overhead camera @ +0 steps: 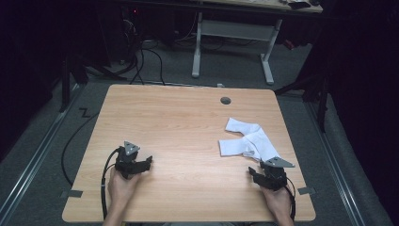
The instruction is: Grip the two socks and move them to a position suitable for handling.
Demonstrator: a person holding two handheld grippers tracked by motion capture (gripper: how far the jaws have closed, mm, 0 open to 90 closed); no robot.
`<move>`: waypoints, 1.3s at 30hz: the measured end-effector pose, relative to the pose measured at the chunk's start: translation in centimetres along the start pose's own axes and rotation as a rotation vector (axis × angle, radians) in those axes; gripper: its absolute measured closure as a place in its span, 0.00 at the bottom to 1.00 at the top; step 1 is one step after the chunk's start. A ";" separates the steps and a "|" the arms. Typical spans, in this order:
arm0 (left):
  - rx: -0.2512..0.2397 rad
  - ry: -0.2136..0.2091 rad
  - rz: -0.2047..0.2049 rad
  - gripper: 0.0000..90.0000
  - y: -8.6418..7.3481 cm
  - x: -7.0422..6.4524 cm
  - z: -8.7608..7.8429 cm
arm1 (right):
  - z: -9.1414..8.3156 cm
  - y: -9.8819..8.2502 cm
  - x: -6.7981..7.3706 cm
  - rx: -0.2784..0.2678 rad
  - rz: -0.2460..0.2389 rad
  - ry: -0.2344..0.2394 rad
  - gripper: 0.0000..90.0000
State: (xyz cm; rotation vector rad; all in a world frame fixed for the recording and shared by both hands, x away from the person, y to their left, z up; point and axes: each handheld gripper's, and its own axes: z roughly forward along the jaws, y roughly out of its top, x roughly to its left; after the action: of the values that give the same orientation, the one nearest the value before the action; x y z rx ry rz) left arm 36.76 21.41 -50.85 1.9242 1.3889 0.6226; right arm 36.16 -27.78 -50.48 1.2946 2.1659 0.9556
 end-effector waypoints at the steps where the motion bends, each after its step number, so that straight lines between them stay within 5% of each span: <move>1: 0.000 0.000 0.000 0.29 0.0 0.0 0.0 | 0.0 0.0 0.0 0.000 0.000 0.000 0.49; 20: 0.000 0.008 -0.008 0.30 -0.1 -0.1 -0.2 | 0.0 0.0 0.0 -0.003 0.035 -0.036 0.55; 33: -0.002 0.013 -0.012 0.31 -0.2 -0.1 -0.2 | -1.5 0.5 -0.3 -0.083 0.029 0.054 0.64; 39: -0.004 0.014 -0.014 0.32 -0.2 -0.1 -0.2 | -1.7 1.3 -0.4 -0.112 0.008 0.053 0.65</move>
State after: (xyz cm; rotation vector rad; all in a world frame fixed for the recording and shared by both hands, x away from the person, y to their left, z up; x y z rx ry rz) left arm 36.47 21.41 -50.84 1.9086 1.4082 0.6331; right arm 35.97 -28.26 -48.41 1.2393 2.1152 1.1097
